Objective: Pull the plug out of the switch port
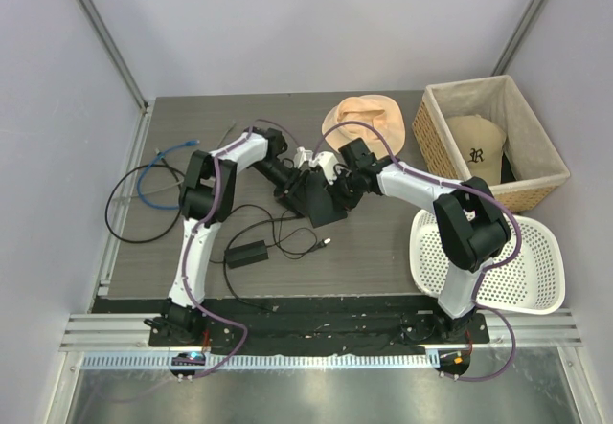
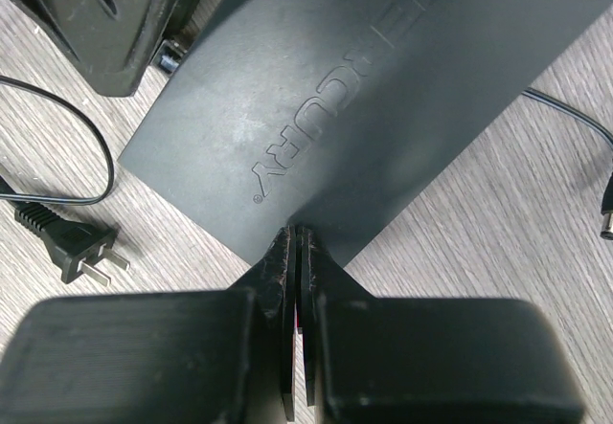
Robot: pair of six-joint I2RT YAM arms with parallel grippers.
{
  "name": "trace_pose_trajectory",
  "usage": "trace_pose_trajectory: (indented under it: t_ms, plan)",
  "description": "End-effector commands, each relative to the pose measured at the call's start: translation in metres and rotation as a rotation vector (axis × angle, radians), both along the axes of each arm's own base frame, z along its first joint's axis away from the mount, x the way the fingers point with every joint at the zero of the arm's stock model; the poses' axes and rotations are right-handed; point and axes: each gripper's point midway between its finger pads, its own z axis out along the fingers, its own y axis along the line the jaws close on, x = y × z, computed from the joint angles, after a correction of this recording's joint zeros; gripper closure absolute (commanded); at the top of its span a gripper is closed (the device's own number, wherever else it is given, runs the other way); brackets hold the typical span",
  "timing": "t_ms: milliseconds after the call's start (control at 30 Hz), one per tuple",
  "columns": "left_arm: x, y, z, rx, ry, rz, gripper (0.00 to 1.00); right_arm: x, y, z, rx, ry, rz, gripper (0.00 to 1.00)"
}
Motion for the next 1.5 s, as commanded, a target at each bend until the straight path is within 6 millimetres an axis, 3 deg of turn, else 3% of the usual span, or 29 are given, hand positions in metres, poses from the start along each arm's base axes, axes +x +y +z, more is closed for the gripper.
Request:
trace_pose_trajectory:
  t_ms: [0, 433, 1467]
  plan:
    - [-0.012, 0.013, -0.028, 0.074, 0.036, -0.041, 0.53, -0.006, -0.010, -0.011, -0.052, 0.032, -0.008, 0.99]
    - [0.021, 0.012, -0.039, 0.144, -0.106, 0.068, 0.57, -0.007, -0.008, -0.012, -0.046, 0.031, -0.008, 0.99]
    - [0.032, 0.003, -0.042, 0.185, -0.126, 0.137, 0.76, -0.008, -0.005, -0.014, -0.048, 0.032, 0.001, 0.98]
